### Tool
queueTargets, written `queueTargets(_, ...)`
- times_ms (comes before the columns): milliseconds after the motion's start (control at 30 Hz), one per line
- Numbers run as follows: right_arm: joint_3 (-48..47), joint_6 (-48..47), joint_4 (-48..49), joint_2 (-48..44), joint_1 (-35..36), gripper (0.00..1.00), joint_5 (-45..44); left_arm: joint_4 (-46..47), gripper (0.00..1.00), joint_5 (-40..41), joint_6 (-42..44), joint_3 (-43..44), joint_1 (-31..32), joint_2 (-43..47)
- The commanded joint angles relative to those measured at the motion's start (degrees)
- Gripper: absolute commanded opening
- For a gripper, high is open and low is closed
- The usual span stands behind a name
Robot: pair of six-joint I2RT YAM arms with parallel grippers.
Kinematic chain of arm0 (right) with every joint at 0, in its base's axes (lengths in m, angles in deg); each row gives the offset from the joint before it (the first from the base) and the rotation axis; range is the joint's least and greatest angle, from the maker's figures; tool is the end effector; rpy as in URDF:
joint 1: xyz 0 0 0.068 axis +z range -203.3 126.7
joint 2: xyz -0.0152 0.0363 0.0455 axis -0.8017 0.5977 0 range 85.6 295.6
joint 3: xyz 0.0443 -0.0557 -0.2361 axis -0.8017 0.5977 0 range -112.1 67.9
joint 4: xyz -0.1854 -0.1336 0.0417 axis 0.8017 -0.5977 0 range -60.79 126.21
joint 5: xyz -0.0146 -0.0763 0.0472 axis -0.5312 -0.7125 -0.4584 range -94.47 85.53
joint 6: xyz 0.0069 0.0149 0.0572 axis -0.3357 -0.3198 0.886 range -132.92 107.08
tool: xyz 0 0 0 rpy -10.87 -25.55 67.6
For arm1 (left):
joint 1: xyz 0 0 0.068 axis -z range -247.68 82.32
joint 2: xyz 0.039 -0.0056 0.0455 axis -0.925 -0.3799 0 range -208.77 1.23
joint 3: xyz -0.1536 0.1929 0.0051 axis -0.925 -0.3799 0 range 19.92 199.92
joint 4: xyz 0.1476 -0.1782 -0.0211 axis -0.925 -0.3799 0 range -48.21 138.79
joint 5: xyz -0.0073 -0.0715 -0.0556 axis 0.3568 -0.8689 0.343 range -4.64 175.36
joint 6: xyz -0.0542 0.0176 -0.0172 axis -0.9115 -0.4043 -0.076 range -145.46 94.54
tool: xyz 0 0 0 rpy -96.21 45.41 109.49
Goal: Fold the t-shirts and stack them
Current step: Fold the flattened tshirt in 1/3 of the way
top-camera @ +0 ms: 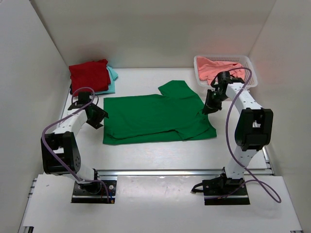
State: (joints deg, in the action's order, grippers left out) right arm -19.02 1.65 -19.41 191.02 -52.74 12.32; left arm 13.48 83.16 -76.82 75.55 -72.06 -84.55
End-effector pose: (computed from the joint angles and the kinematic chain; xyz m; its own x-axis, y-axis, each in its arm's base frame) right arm 0.3361 0.0158 0.2195 -0.9531 0.2317 -0.1948 0.1565 0.9281 0.3379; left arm 0.2656 0.0188 0.1874 -0.5190 -0.8226 -0.2321 -0.7462 0.5685 -0.3462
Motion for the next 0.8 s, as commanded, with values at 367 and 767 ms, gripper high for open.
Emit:
queueTargets(367,12.55,-2.88,5.34,-10.06,5.5,0.14,7.63,4.02,0.62,-6.06,0.29,-7.12,3.41,2.37)
queueTargets(767,20.2,-4.9,14.21,-10.6,17.8,0.23,9.83,6.04,0.32,-8.52,-1.12,-8.97,3.59,3.42)
